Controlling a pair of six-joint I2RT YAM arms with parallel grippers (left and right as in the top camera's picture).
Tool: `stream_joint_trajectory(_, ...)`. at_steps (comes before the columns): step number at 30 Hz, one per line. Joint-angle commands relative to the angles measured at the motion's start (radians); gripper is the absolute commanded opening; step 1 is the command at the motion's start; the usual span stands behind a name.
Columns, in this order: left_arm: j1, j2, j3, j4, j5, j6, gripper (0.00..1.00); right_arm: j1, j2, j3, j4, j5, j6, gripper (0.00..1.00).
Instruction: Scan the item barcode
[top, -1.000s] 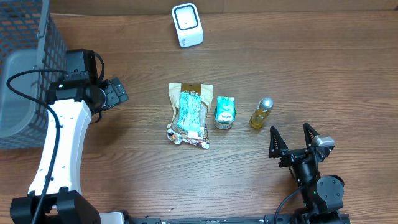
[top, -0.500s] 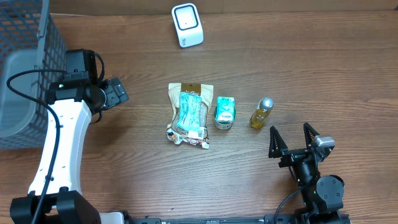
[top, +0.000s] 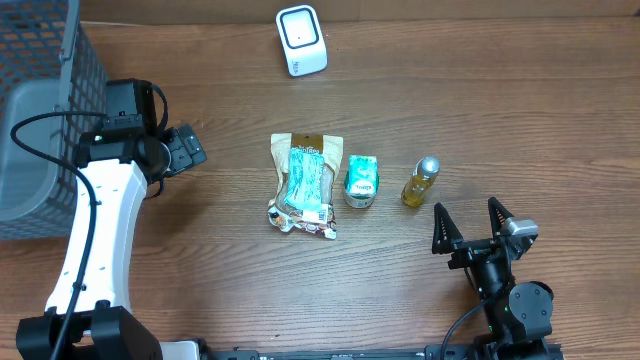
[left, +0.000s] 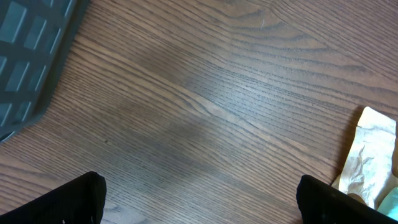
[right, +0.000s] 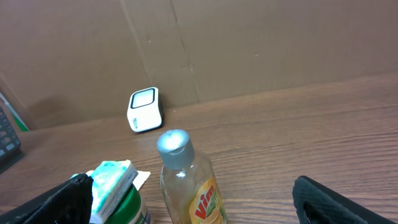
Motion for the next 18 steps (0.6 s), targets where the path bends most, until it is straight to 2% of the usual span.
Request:
stream_joint_trajectory(1,0.002,-0.011,0.009,0.001,-0.016,0.013,1.0,-0.001,-0.01,-0.01,0.006,0.004,0.0,1.0)
stream_joint_trajectory(11,0.002,-0.011,0.009,0.001,-0.016,0.012,1.0,-0.001,-0.01,0.01,-0.012,-0.056,0.02,1.0)
stream_joint_trajectory(18,0.002,-0.011,0.009,0.001,-0.015,0.013,1.0,-0.001,0.034,0.244,-0.174,-0.055,0.019,1.0)
